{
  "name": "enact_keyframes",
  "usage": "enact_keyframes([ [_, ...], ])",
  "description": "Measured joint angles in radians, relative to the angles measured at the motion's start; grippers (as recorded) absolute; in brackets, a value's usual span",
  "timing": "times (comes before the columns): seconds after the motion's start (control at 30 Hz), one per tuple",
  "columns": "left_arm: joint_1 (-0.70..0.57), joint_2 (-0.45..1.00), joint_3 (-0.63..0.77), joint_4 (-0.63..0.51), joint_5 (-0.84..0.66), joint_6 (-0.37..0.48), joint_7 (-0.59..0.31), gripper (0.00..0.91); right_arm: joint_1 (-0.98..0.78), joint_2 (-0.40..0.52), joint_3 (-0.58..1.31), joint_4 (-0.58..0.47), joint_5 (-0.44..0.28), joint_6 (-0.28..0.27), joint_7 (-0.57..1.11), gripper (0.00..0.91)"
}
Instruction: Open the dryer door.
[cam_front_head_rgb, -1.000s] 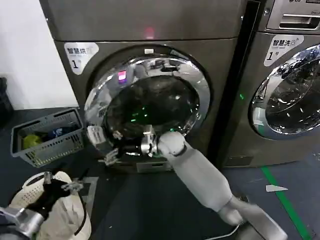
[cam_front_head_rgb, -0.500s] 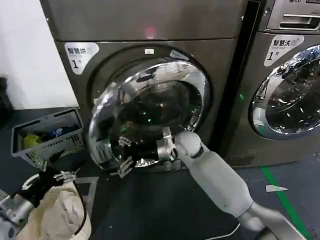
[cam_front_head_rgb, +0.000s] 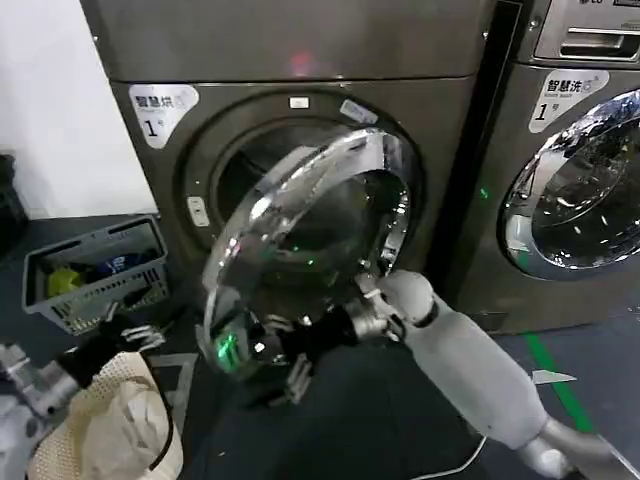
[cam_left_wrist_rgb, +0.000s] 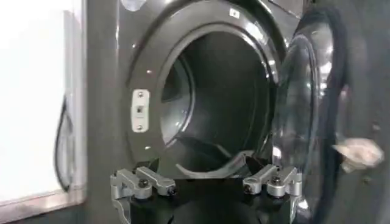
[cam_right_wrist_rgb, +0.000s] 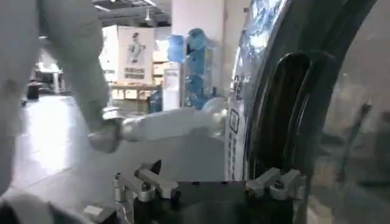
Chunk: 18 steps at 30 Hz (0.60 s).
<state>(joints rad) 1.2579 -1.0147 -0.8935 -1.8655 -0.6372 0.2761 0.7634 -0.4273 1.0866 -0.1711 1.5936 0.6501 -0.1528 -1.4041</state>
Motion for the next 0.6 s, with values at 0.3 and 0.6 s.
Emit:
enact_keyframes([
  [0.3,-0.074,0.096,0.171,0.002,-0.066,-0.011,0.010,0.907,-0.032,-0.106,0.048,0.018,0.093,0.014,-0.060,0.907],
  [0.6,-0.200,0.169,0.381,0.031,-0.107,-0.026,0.009,0.907,-0.108,-0.185,0.199,-0.027,0.108,0.061,-0.059,0.907],
])
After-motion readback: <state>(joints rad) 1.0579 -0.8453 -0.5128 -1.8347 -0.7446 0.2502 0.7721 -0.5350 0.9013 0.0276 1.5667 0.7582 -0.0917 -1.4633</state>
